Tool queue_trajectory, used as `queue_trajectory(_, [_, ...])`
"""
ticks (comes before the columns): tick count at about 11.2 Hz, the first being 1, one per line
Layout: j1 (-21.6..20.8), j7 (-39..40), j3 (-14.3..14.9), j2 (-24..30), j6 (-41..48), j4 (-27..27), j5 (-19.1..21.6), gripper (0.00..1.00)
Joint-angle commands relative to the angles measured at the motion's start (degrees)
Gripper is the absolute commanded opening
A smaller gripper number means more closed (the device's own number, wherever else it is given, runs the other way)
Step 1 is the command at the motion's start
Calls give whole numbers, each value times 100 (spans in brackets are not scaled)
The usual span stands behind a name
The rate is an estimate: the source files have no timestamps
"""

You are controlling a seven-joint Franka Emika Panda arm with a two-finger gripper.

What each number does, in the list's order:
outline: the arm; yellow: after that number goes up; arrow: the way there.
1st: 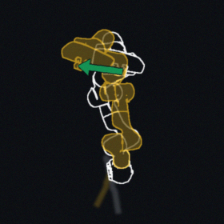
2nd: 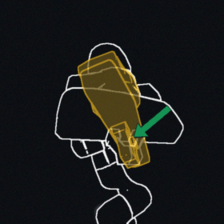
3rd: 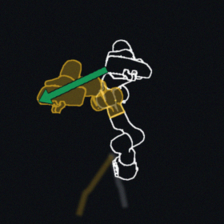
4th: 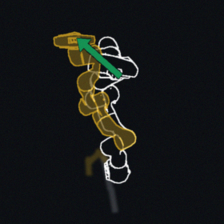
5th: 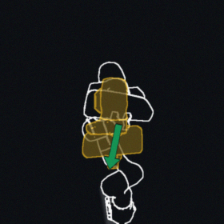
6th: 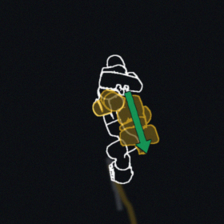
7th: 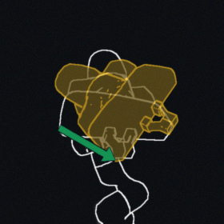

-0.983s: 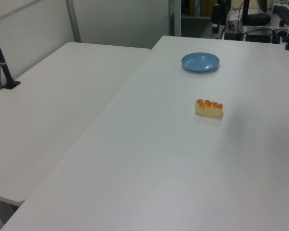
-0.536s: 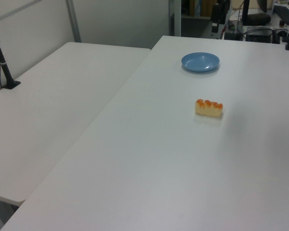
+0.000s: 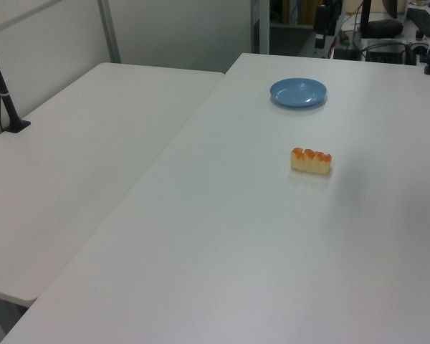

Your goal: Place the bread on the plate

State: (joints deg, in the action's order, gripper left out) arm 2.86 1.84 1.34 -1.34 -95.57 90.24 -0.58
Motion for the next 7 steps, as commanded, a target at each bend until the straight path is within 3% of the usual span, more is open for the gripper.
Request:
queue_trajectory(1, [65, 133, -55, 81, -84, 82, 23, 100])
queue_trajectory(7, [65, 502, -55, 90, 21, 91, 49, 100])
